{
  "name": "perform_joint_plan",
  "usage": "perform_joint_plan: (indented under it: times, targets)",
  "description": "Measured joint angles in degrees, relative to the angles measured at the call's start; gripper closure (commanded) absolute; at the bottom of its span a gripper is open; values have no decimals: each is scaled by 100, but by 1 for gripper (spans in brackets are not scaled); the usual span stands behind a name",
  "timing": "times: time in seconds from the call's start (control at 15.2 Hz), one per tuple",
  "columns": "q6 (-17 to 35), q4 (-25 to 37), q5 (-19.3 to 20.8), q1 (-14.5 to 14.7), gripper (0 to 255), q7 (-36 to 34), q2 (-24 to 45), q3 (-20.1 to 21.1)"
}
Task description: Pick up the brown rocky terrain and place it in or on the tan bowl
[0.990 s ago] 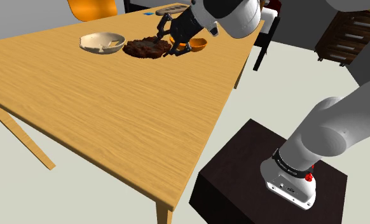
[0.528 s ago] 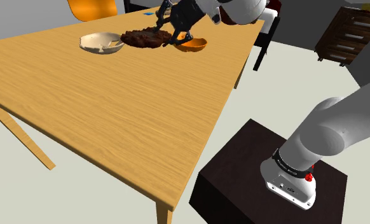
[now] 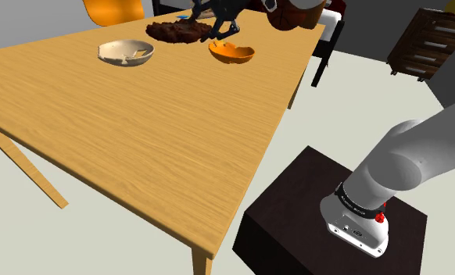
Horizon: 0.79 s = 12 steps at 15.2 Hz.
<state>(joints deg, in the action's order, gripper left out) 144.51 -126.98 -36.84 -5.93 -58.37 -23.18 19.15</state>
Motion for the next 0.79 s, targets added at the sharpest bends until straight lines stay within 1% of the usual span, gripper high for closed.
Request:
perform_joint_plan:
  times: [0.2,0.4,0.53,0.79]
  targets:
    - [-182,175,108,-51,255,-136,-27,13]
    - [-144,649,371,-155,255,-424,395,235]
    - [-23,1044,630,-236,255,-648,853,434]
    - [60,2029,1434,-361,255,-1301,1830,811]
